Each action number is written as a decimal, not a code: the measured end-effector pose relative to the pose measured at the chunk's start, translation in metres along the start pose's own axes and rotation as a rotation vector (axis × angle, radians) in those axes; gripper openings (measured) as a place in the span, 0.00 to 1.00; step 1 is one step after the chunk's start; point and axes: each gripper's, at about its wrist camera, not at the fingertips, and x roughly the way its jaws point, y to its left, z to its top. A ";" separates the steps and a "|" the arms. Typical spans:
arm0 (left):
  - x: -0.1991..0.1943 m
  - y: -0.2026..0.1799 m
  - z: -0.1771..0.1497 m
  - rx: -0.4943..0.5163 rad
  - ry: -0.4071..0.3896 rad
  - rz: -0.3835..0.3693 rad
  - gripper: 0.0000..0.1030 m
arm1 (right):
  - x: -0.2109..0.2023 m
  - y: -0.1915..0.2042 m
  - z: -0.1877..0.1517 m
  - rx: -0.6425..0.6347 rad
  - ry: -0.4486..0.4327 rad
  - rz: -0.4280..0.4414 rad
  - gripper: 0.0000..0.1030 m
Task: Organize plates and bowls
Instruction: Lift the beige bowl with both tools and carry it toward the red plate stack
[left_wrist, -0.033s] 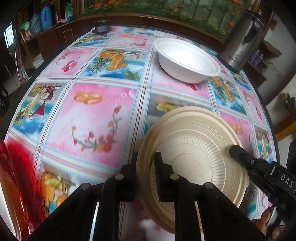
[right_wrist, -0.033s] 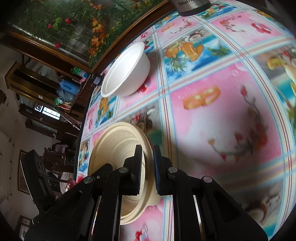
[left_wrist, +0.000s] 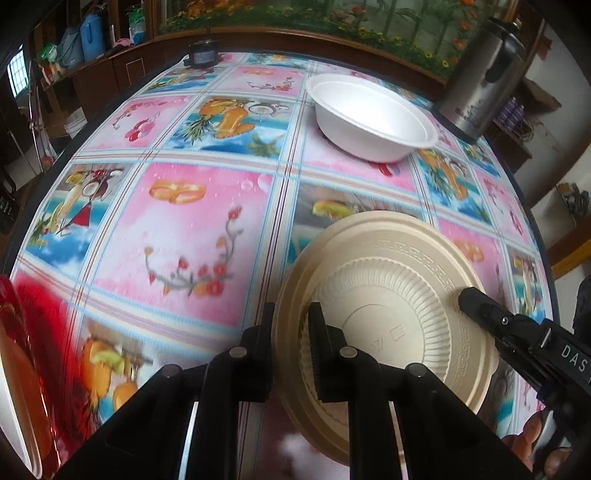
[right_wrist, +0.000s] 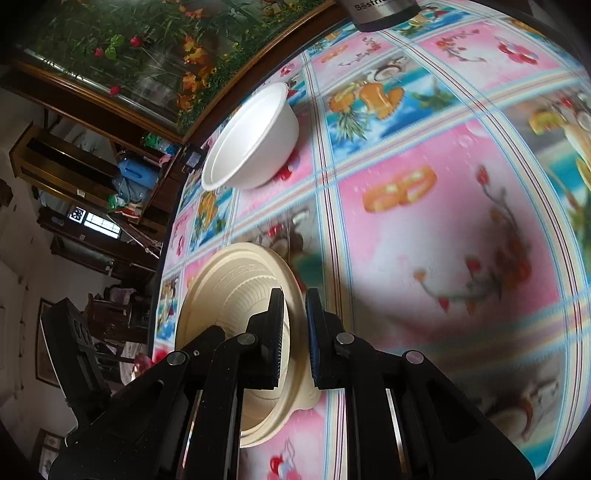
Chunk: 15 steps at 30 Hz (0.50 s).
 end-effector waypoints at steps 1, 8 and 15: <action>-0.001 0.000 -0.004 0.005 0.001 0.000 0.14 | -0.003 0.000 -0.004 -0.003 0.002 -0.004 0.11; -0.013 -0.002 -0.028 0.039 0.002 0.002 0.15 | -0.018 0.001 -0.024 -0.025 0.009 -0.038 0.11; -0.023 0.001 -0.049 0.052 0.001 0.001 0.15 | -0.029 0.007 -0.043 -0.046 0.018 -0.067 0.11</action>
